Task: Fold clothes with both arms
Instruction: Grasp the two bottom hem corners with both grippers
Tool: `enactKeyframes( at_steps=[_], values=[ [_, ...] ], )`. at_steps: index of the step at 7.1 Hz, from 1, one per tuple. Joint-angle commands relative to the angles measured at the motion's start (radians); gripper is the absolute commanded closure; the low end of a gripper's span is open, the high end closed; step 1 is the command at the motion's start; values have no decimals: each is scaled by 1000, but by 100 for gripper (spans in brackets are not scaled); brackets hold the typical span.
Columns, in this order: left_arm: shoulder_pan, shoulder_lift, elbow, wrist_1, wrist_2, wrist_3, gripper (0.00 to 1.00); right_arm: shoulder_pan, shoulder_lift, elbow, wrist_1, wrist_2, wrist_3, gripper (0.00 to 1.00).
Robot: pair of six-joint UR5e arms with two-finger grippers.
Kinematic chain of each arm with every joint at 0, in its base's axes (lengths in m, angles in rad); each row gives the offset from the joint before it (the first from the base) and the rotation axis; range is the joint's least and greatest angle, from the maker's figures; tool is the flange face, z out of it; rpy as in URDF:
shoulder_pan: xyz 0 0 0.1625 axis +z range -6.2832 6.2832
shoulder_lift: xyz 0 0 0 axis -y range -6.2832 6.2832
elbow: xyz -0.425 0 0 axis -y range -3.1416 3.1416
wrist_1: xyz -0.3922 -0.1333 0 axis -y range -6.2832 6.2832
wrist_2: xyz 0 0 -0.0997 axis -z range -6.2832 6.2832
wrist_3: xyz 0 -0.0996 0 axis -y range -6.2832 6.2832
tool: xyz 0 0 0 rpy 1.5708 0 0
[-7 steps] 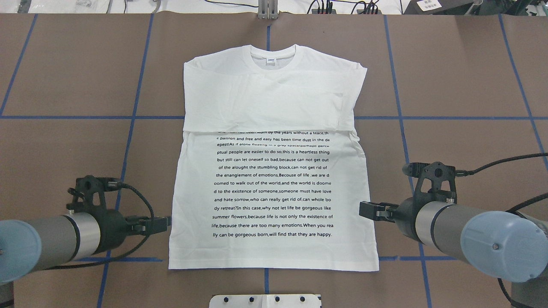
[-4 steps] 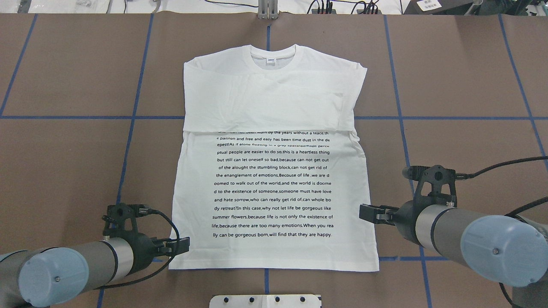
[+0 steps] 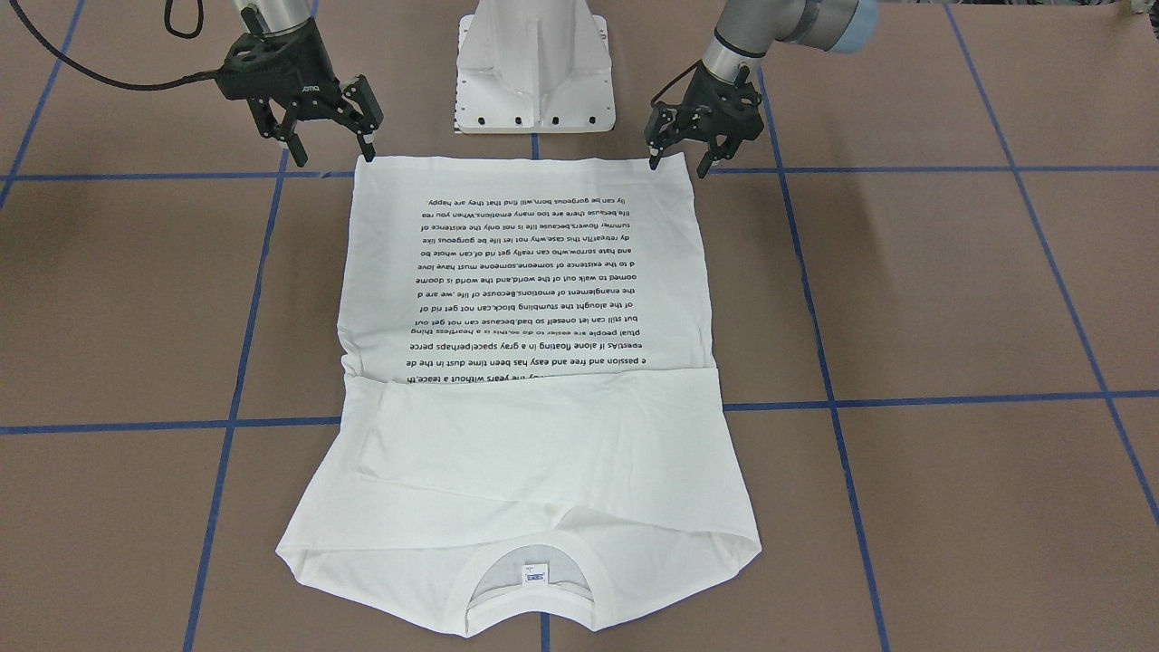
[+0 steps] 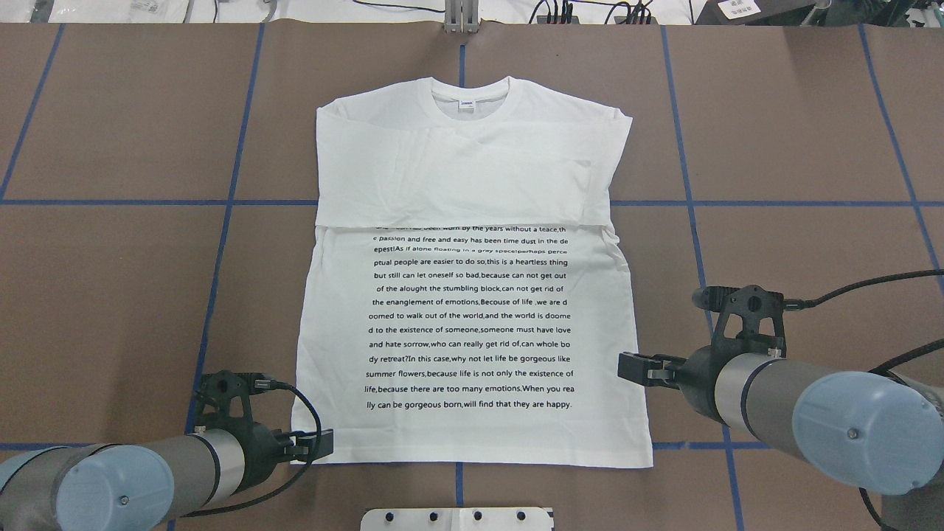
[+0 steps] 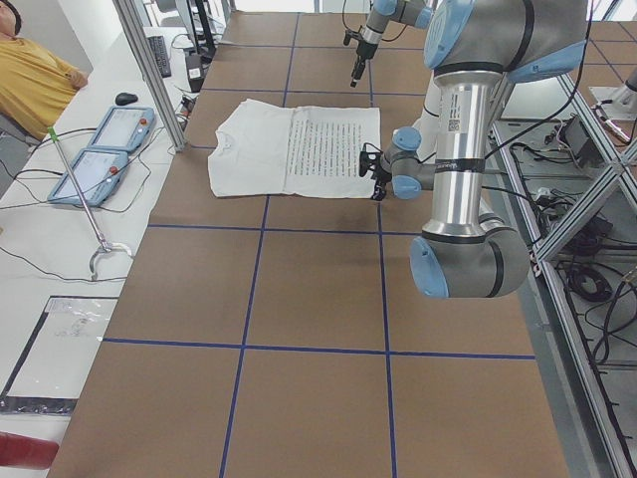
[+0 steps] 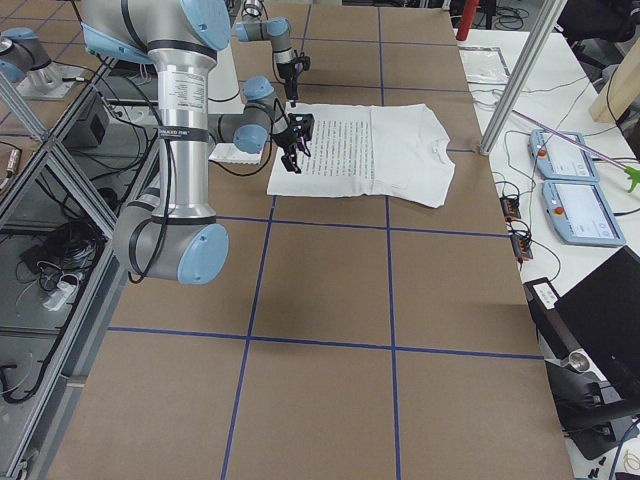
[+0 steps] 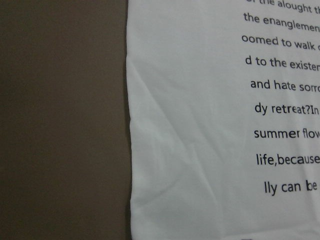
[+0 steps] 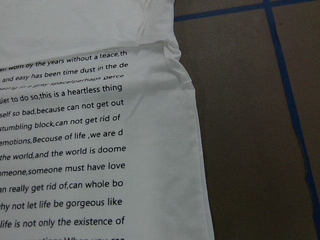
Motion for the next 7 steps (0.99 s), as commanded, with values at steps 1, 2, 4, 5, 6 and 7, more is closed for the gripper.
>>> enactKeyframes(
  at_steps=[1,2,4,5,6,7],
  values=[
    [18,0,-4,4,-1,-15,14,-2,0,0,0,0,0,0],
    [25,0,-2,4,-1,-33,23,-2,-1,0,2,0,0,0],
    [26,0,-1,4,-1,-46,36,-2,0,0,0,0,0,0],
    [29,0,-2,16,-1,-46,36,-3,0,0,0,0,0,0],
    [32,-1,-4,23,-1,-46,36,-5,0,0,0,0,0,0],
    [34,-1,-4,24,-1,-46,36,-5,0,0,0,0,0,0]
  ],
)
